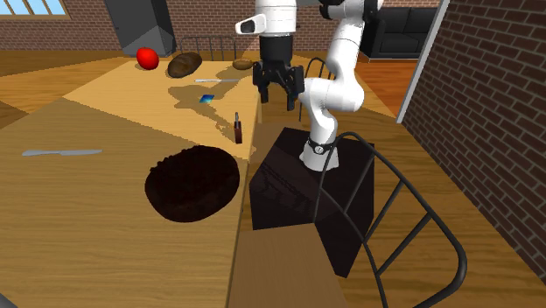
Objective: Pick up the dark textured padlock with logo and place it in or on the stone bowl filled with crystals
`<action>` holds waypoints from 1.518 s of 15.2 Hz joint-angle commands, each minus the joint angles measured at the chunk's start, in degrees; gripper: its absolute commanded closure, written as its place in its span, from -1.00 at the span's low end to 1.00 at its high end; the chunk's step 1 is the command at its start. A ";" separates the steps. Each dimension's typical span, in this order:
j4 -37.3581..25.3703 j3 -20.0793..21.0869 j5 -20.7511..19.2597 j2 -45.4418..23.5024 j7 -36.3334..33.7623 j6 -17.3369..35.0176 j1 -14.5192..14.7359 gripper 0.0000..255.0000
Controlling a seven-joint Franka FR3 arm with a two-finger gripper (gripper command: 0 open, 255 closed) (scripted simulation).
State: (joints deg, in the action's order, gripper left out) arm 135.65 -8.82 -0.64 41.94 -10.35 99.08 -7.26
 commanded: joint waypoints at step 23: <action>7.68 -8.85 -11.10 -8.11 -3.48 14.52 -11.83 -1.00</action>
State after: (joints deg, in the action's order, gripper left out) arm 143.28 -17.65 -11.73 33.86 -13.84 113.50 -19.08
